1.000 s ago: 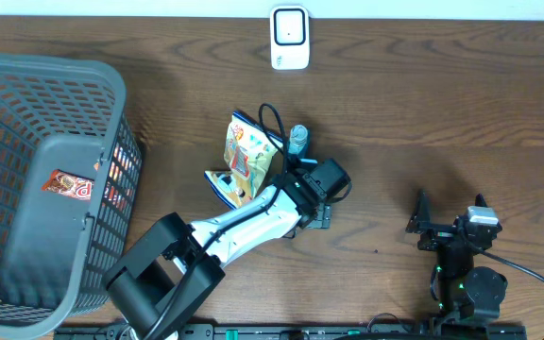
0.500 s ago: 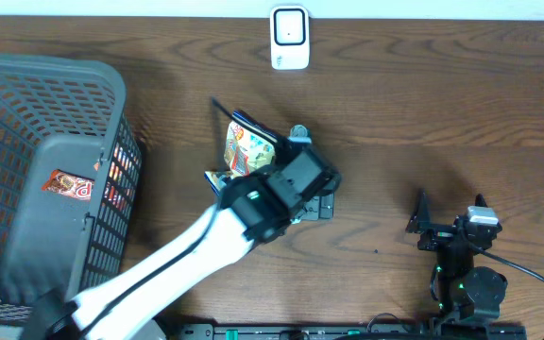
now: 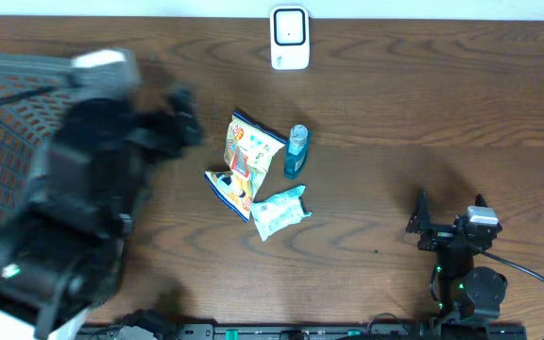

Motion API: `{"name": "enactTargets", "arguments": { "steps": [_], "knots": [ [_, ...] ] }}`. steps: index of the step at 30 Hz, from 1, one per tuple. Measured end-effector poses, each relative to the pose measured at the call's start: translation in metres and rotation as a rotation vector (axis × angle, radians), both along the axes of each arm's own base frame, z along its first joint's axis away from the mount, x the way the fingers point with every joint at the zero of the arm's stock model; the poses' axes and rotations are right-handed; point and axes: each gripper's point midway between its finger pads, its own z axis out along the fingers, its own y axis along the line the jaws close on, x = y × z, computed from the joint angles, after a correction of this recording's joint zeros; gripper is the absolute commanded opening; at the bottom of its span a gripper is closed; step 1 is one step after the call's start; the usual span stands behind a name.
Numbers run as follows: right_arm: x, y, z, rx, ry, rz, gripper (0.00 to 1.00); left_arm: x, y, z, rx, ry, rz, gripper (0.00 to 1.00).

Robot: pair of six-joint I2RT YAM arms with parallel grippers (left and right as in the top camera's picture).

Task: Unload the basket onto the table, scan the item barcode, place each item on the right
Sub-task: 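Move the left gripper back into the basket and grasp the candy bar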

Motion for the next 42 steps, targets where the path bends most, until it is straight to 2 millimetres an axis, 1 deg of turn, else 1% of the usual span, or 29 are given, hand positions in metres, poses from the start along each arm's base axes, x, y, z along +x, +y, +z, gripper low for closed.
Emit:
{"name": "enactTargets", "arguments": {
  "steps": [1, 3, 4, 6, 7, 8, 9, 10, 11, 14, 16, 17, 19, 20, 23, 24, 26, 30, 32, 35, 37, 42],
  "knots": [
    [0.0, 0.0, 0.0, 0.0, 0.0, 0.0, 0.99, 0.0, 0.019, 0.006, 0.009, -0.016, 0.07, 0.98],
    [0.0, 0.0, 0.0, 0.0, 0.0, 0.0, 0.99, -0.004, 0.062, 0.01, 0.021, -0.017, 0.23, 0.98],
    [0.0, 0.0, 0.0, 0.0, 0.0, 0.0, 0.99, -0.007, 0.081, 0.007, 0.02, -0.004, 0.307, 0.98],
    [0.0, 0.0, 0.0, 0.0, 0.0, 0.0, 0.99, -0.015, 0.12, -0.009, 0.01, 0.065, 0.454, 0.98],
    [0.0, 0.0, 0.0, 0.0, 0.0, 0.0, 0.99, -0.018, 0.133, -0.016, 0.007, 0.096, 0.506, 0.97],
    [0.0, 0.0, 0.0, 0.0, 0.0, 0.0, 0.99, -0.02, 0.147, -0.026, -0.008, 0.135, 0.558, 0.83],
    [0.0, 0.0, 0.0, 0.0, 0.0, 0.0, 0.99, -0.021, 0.166, -0.043, -0.024, 0.203, 0.622, 0.81],
    [0.0, 0.0, 0.0, 0.0, 0.0, 0.0, 0.99, -0.018, 0.176, -0.055, -0.048, 0.247, 0.653, 0.81],
    [0.0, 0.0, 0.0, 0.0, 0.0, 0.0, 0.99, -0.017, 0.183, -0.065, -0.068, 0.287, 0.674, 0.81],
    [0.0, 0.0, 0.0, 0.0, 0.0, 0.0, 0.99, -0.011, 0.206, -0.111, -0.151, 0.454, 0.743, 0.81],
    [0.0, 0.0, 0.0, 0.0, 0.0, 0.0, 0.99, -0.004, 0.22, -0.148, -0.219, 0.577, 0.787, 0.75],
    [0.0, 0.0, 0.0, 0.0, 0.0, 0.0, 0.99, -0.001, 0.224, -0.162, -0.244, 0.621, 0.798, 0.7],
    [0.0, 0.0, 0.0, 0.0, 0.0, 0.0, 0.99, 0.005, 0.229, -0.193, -0.286, 0.711, 0.81, 0.66],
    [0.0, 0.0, 0.0, 0.0, 0.0, 0.0, 0.99, 0.008, 0.231, -0.209, -0.305, 0.756, 0.817, 0.66],
    [0.0, 0.0, 0.0, 0.0, 0.0, 0.0, 0.99, 0.014, 0.232, -0.249, -0.333, 0.852, 0.818, 0.66],
    [0.0, 0.0, 0.0, 0.0, 0.0, 0.0, 0.99, 0.016, 0.232, -0.261, -0.34, 0.874, 0.816, 0.66],
    [0.0, 0.0, 0.0, 0.0, 0.0, 0.0, 0.99, 0.02, 0.232, -0.285, -0.352, 0.91, 0.813, 0.71],
    [0.0, 0.0, 0.0, 0.0, 0.0, 0.0, 0.99, 0.022, 0.232, -0.328, -0.365, 0.958, 0.816, 0.83],
    [0.0, 0.0, 0.0, 0.0, 0.0, 0.0, 0.99, 0.022, 0.231, -0.342, -0.37, 0.961, 0.818, 0.89],
    [0.0, 0.0, 0.0, 0.0, 0.0, 0.0, 0.99, 0.023, 0.23, -0.359, -0.383, 0.943, 0.81, 0.93],
    [0.0, 0.0, 0.0, 0.0, 0.0, 0.0, 0.99, 0.026, 0.228, -0.368, -0.393, 0.923, 0.801, 0.94],
    [0.0, 0.0, 0.0, 0.0, 0.0, 0.0, 0.99, 0.026, 0.221, -0.388, -0.426, 0.911, 0.776, 0.94]
  ]
}}
